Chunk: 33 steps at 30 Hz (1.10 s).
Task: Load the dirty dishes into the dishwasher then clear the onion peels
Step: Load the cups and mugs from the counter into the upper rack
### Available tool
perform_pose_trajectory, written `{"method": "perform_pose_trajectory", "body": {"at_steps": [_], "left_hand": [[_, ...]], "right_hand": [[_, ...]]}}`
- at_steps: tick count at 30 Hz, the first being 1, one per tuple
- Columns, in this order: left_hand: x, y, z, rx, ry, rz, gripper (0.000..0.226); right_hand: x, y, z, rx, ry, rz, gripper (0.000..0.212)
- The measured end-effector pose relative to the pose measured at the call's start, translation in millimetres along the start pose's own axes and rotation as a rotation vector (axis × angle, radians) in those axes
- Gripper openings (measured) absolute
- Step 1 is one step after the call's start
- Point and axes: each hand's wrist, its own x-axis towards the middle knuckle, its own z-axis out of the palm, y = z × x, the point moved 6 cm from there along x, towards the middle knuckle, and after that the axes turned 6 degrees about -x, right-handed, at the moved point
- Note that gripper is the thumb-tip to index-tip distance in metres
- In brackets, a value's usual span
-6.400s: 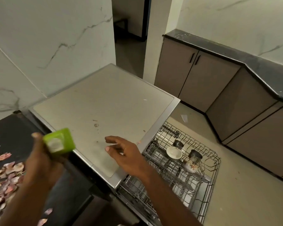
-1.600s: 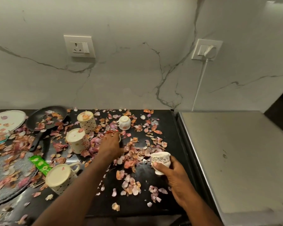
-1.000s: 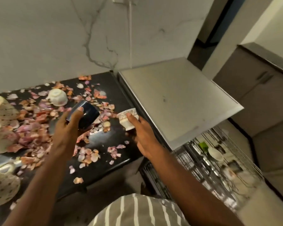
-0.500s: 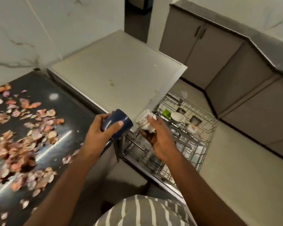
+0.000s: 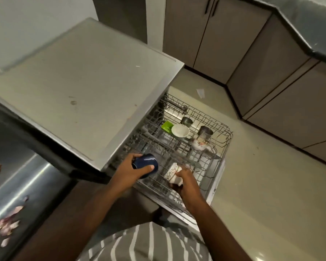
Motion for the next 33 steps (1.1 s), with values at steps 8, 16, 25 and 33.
{"method": "perform_pose_trajectory", "body": {"at_steps": [8,16,25,33], "left_hand": [[52,-20,71,0.169,-0.016,-0.147,0.065],[77,-11,75,0.364,-0.117,-0.12,0.07],[82,-9,52,0.276,-0.089,-0.104,0.069],[80,-9,45,0.241,-0.083,-0.119,0.068]], "right_hand": [[76,21,-100,-0.326,0.238,0.006,0.06],[131,-16,-106,-1.004,0.261,-0.183,0.059],[200,4,-91,-1.482,0.05,-0.168,0.053],[215,17,-85,-1.606,0.049,-0.148,0.074]]}}
